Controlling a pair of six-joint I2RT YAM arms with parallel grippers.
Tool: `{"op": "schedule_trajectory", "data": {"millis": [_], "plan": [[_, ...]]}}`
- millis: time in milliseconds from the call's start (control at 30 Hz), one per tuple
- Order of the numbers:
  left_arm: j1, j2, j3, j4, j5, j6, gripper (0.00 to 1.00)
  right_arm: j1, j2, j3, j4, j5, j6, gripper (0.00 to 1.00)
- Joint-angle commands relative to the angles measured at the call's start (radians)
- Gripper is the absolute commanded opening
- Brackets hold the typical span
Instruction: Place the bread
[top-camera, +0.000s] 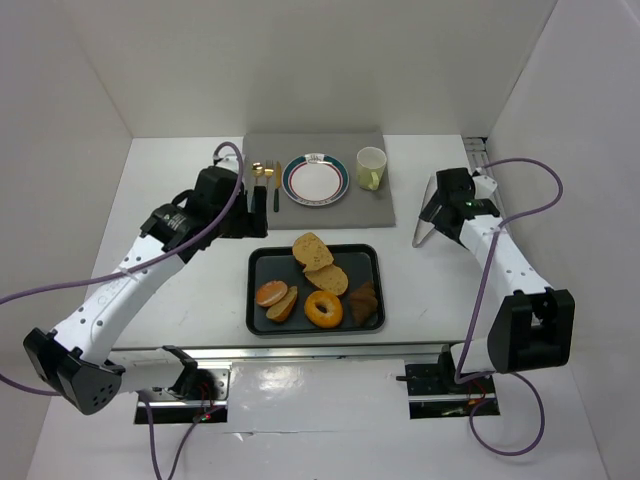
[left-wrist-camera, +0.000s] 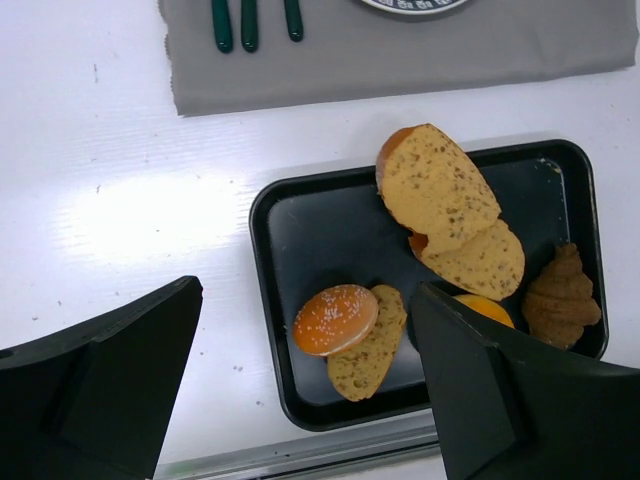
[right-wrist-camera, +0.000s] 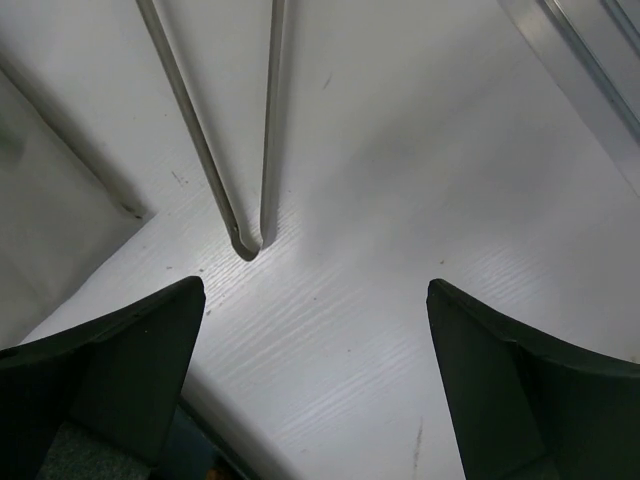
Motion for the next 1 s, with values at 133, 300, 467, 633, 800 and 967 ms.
{"op": "schedule_trajectory", "data": {"millis": [133,300,467,633,800,967], "plan": [[0.045,-0.029,0.01,0.014,0.041,0.023,0.99,-0.014,0.003,-0.035,0.069,0.008,-0.007,0.99],[0.065,-0.029,-0.001,0.023,0.041,0.023,0.99,-0.014,0.015,-0.055,0.08,0.008,0.015,0.99],[0.065,-0.04,-0.033,0.033,0.051,0.023,0.99,-0.024,0.035,-0.092,0.178,-0.071,-0.034,0.99],[0.065,-0.04,-0.042,0.043,0.06,0.023,0.99,-0.058,0.15,-0.06,0.27,-0.16,-0.132,0.99],[0.065,-0.04,-0.042,0.066,0.06,0.023,0.99,-0.058,0.294,-0.011,0.327,-0.173,-0.145,0.99],[0.074,-0.04,-0.051,0.076,0.098,0.003,0.99,-0.067,0.393,0.027,0.395,-0.191,-0.163,0.99]]}}
